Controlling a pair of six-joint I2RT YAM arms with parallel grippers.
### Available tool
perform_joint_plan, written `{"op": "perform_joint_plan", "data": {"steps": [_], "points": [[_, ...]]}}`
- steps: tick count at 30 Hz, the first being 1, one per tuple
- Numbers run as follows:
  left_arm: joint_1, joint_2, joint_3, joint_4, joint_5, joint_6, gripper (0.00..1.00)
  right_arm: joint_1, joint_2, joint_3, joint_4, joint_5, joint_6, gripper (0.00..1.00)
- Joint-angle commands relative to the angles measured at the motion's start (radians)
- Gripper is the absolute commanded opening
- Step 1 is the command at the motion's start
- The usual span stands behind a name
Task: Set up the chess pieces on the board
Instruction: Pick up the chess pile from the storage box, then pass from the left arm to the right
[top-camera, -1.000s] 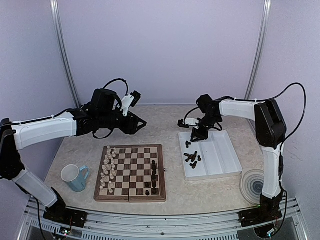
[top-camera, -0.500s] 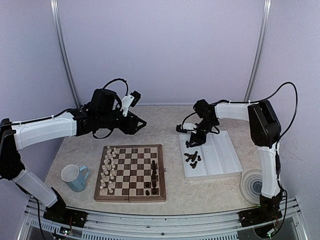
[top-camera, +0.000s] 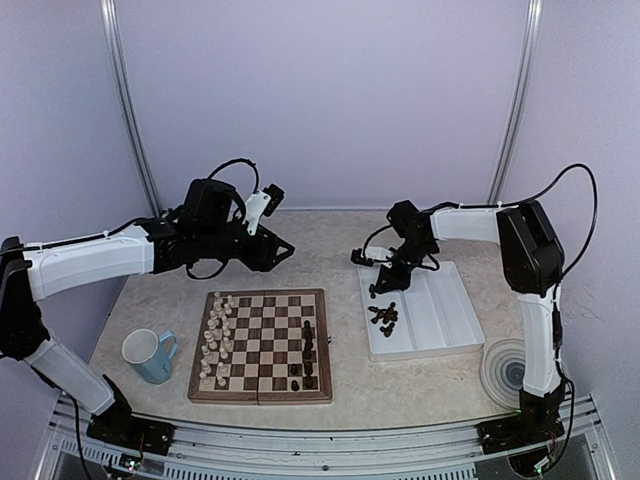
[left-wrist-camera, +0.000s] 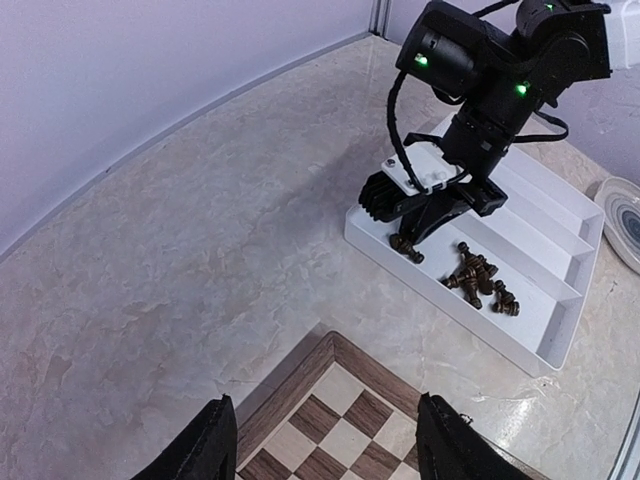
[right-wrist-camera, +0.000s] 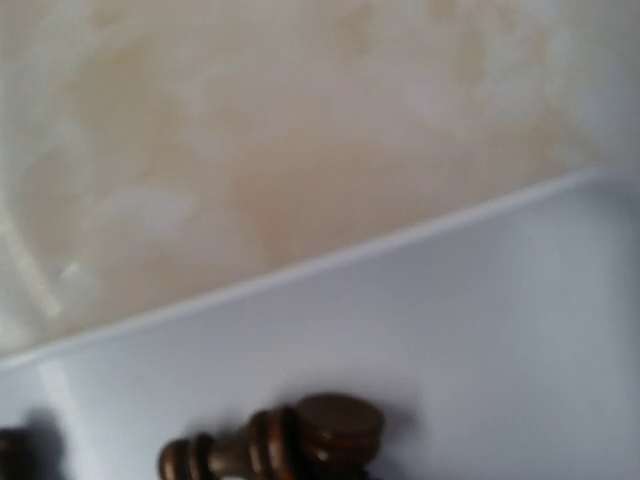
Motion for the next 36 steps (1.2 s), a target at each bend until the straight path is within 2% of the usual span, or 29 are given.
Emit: {"op": "perform_joint_plan", "data": {"steps": [1,7,12,16,20,22,28,36], "points": [[-0.021,0.0,-0.006,0.045,-0.04,-0.011,0.61,-0.006,-0.089,-0.071,-0.006,-0.062,0.068,0.06],[-0.146,-0.027,-0.031,0.193,-0.235,-0.065,0.61,-0.063,-0.203,-0.116,0.027,-0.257,0.204,0.04],[-0.236,-0.001,-0.117,0.489,-0.327,-0.234,0.61,-0.072,-0.264,-0.163,0.072,-0.353,0.262,0.04],[-0.261,0.084,-0.161,0.777,-0.272,-0.364,0.62,-0.071,-0.318,-0.166,0.065,-0.384,0.272,0.04],[-0.253,0.154,-0.249,1.18,-0.157,-0.386,0.66,-0.074,-0.404,-0.165,0.05,-0.478,0.271,0.05],[-0.234,0.193,-0.26,1.3,-0.073,-0.422,0.67,-0.073,-0.444,-0.157,0.046,-0.522,0.278,0.05],[-0.197,0.332,-0.248,1.55,0.054,-0.556,0.71,-0.072,-0.524,-0.118,0.019,-0.614,0.287,0.06],[-0.196,0.47,-0.142,1.637,0.118,-0.637,0.72,-0.072,-0.53,-0.061,-0.011,-0.732,0.311,0.07]]}}
